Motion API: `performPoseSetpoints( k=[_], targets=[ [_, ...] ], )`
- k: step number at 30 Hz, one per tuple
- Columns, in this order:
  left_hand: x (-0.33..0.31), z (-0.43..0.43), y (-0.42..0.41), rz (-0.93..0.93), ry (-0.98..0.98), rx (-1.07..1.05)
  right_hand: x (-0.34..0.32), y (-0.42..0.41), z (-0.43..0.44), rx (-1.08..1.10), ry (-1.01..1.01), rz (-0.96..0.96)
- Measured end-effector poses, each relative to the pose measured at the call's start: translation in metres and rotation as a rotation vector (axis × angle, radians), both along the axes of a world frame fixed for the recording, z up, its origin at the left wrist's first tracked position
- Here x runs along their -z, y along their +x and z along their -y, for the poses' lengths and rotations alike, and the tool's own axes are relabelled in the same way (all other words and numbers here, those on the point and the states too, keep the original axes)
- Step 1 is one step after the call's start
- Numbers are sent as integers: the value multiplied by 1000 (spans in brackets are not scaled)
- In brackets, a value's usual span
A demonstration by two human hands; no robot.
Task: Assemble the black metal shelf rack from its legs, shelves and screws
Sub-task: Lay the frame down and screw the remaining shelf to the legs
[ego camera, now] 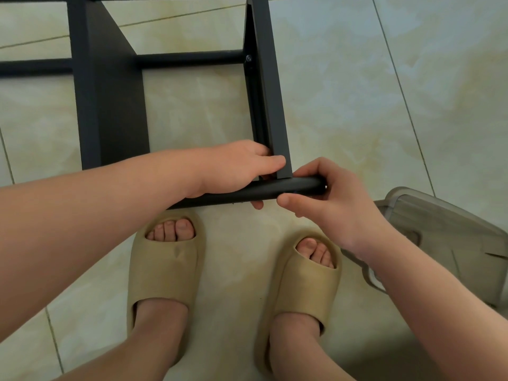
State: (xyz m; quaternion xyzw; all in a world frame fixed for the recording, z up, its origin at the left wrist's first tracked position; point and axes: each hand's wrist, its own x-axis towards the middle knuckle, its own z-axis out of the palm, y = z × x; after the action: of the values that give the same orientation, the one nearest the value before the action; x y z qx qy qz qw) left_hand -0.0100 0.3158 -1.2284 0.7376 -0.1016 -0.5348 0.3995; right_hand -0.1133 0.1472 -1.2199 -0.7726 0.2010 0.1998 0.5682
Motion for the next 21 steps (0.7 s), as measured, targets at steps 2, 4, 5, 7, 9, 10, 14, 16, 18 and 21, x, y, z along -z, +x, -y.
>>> performPoseSetpoints(
  k=[2, 4, 5, 7, 9, 10, 14, 16, 18, 21],
  targets=[
    [1, 0, 0, 19, 6, 3, 2, -3, -2, 49, 62, 3],
    [3, 0, -1, 35, 9, 15, 6, -6, -4, 133, 176, -15],
    [4, 0, -1, 39, 3, 13, 8, -7, -4, 152, 199, -13],
    [5, 0, -1, 57, -9, 11, 11, -9, -4, 141, 187, 11],
    [6, -1, -2, 73, -13, 24, 12, -10, -3, 126, 169, 40],
    [6, -1, -2, 76, -14, 31, 12, -12, -3, 120, 160, 51],
    [4, 0, -2, 86, -22, 59, 9, -16, -3, 114, 117, 88],
    [2, 1, -1, 85, -33, 52, 6, -18, -2, 139, 105, 105],
    [-1, 4, 0, 101, -42, 28, 4, -19, 0, 171, 103, 112],
    [-3, 8, -2, 142, -31, 28, 3, -21, 0, 190, 109, 95]
  ],
)
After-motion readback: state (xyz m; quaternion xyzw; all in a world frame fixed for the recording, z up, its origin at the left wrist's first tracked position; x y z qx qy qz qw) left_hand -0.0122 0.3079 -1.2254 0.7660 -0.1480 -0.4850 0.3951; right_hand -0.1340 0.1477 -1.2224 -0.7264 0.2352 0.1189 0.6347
